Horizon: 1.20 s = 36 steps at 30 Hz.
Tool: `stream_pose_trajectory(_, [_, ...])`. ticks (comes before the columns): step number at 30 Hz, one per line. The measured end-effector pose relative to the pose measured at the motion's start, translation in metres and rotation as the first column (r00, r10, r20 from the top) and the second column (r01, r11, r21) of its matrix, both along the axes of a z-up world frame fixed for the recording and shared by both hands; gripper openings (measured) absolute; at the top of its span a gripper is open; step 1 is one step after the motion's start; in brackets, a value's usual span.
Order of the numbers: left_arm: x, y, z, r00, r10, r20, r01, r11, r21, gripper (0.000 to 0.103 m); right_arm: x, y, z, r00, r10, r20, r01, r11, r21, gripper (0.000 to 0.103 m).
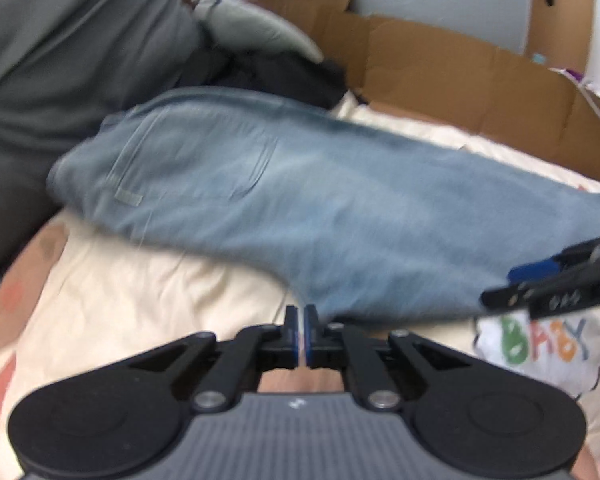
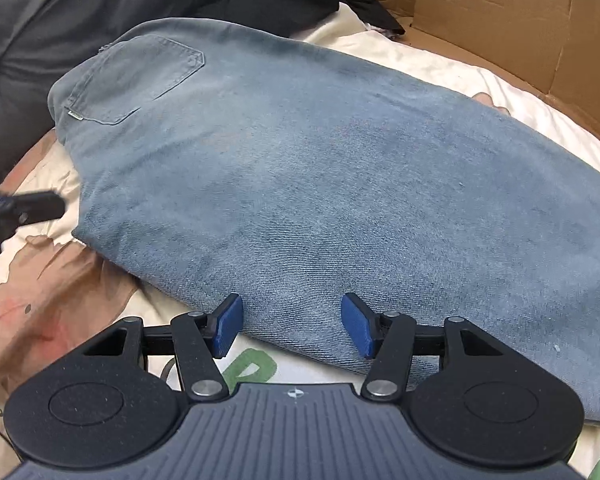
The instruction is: Fold clothes
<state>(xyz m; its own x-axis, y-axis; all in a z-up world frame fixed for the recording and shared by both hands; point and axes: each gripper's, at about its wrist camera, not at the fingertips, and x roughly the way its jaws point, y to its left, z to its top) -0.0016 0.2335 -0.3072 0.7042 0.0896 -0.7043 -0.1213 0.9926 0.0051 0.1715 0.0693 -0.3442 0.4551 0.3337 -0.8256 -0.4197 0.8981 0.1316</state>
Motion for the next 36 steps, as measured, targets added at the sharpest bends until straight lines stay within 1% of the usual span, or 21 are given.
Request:
stream_pose_trajectory(3, [0.018,-0.011,0.002,0.999,-0.044,0.025,0.044,0.999,0.011,0.007,0.002,-0.001,-0.001,1.0,-0.018,-0.01,0.018,1.0,0.015,0.062])
stream_pose_trajectory(6, [0.03,-0.02,0.003,0.996,-0.055,0.066,0.053,0.998,0.035,0.007,0.002,-0.002,-0.001,1.0,-0.025,-0.011,0.025,0.999,0.021,0.062])
stream_pose_trajectory(8, [0.035,-0.023,0.001,0.996,-0.054,0.069,0.052,0.998,0.035,0.007,0.002,-0.001,-0.002,1.0,-0.026,-0.01,0.026,0.999,0.02,0.062])
stream_pose_trajectory(10, [0.039,-0.025,-0.006,0.997,-0.048,0.059,0.046,0.998,0.035,0.007,0.002,-0.001,-0.001,1.0,-0.027,-0.011,0.027,0.999,0.02,0.062])
stream_pose_trajectory(11, [0.041,-0.025,-0.012,0.998,-0.047,0.04,0.045,0.998,0.051,0.007,0.003,-0.001,-0.001,1.0,-0.025,-0.014,0.026,0.999,0.019,0.062])
stream_pose_trajectory(13, [0.046,-0.023,-0.03,0.999,-0.034,-0.039,0.037,0.995,0.091,0.007,0.004,-0.002,0.001,1.0,-0.019,-0.022,0.02,1.0,0.017,0.062])
stream_pose_trajectory(14, [0.047,-0.019,-0.037,0.998,-0.026,-0.053,0.031,0.995,0.092,0.007,0.006,-0.003,0.002,0.999,-0.019,-0.03,0.019,1.0,0.02,0.061])
stream_pose_trajectory(16, [0.048,-0.014,-0.035,0.999,-0.007,-0.052,0.012,0.995,0.099,0.007,0.007,-0.007,0.006,0.998,-0.035,-0.046,0.037,0.998,0.044,0.061])
stream_pose_trajectory(18, [0.049,-0.012,-0.024,0.999,0.017,-0.046,-0.011,0.993,0.117,0.007,0.007,-0.014,0.01,0.996,-0.064,-0.054,0.068,0.995,0.071,0.061])
stream_pose_trajectory(21, [0.046,0.001,-0.009,1.0,0.024,0.001,-0.025,0.997,0.067,0.007,0.003,-0.021,0.015,0.995,-0.09,-0.045,0.093,0.993,0.072,0.061])
stream_pose_trajectory(24, [0.048,0.007,-0.004,1.0,0.025,0.013,-0.026,0.994,0.104,0.007,0.001,-0.029,0.018,0.994,-0.103,-0.032,0.105,0.992,0.065,0.061])
stream_pose_trajectory(25, [0.051,0.009,-0.005,1.0,0.026,0.011,-0.027,0.994,0.105,0.007,0.0,-0.032,0.018,0.994,-0.108,-0.032,0.11,0.992,0.061,0.061])
stream_pose_trajectory(27, [0.056,0.013,-0.008,1.0,0.028,0.006,-0.028,0.994,0.103,0.007,0.0,-0.038,0.017,0.992,-0.12,-0.036,0.122,0.991,0.053,0.061])
stream_pose_trajectory(29, [0.059,0.014,-0.017,1.0,0.024,-0.02,-0.022,0.993,0.113,0.008,0.0,-0.044,0.017,0.99,-0.132,-0.04,0.134,0.99,0.044,0.061])
stream_pose_trajectory(30, [0.062,0.015,-0.024,0.998,0.027,-0.055,-0.02,0.992,0.128,0.008,-0.001,-0.048,0.016,0.99,-0.138,-0.042,0.14,0.989,0.04,0.061])
stream_pose_trajectory(32, [0.065,0.019,-0.034,0.996,0.03,-0.089,-0.018,0.991,0.132,0.007,-0.001,-0.054,0.016,0.988,-0.15,-0.045,0.152,0.988,0.031,0.061])
stream_pose_trajectory(34, [0.066,0.022,-0.034,0.996,0.009,-0.091,0.005,0.988,0.155,0.007,-0.001,-0.06,0.015,0.986,-0.162,-0.048,0.164,0.986,0.023,0.061])
stream_pose_trajectory(36, [0.071,0.029,-0.029,0.995,0.014,-0.097,0.003,0.985,0.17,0.007,-0.003,-0.066,0.016,0.983,-0.177,-0.046,0.178,0.984,0.014,0.061])
